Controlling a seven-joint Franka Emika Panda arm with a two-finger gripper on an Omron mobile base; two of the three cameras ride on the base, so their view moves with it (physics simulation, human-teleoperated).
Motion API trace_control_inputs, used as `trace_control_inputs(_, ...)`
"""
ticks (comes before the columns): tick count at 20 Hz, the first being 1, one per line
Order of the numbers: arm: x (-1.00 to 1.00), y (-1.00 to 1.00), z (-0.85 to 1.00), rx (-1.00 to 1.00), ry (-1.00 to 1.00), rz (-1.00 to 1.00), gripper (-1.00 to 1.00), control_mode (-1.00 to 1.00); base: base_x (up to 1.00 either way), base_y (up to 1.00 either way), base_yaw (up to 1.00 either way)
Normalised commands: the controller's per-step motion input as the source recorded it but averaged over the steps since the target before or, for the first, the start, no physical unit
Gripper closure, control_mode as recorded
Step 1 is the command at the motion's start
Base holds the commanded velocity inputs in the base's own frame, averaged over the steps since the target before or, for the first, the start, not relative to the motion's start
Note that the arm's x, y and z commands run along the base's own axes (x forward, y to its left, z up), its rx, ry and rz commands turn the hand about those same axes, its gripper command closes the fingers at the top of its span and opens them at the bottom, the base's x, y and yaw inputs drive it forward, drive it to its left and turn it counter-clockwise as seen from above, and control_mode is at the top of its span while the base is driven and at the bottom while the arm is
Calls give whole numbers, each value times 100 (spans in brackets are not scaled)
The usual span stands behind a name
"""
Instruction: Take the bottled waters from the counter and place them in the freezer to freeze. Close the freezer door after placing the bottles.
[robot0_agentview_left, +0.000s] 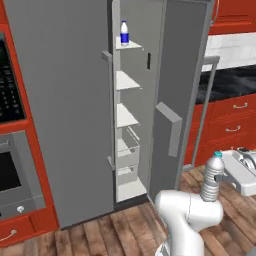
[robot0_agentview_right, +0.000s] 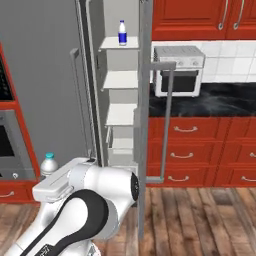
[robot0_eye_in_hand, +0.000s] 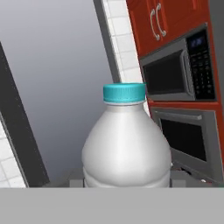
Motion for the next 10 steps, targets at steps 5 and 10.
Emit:
trace_control_inputs(5, 0, 0, 0, 0, 0, 0, 100, 100, 63, 65, -37)
trace_control_inputs(10, 0, 0, 0, 0, 0, 0, 100, 100, 63, 23, -14)
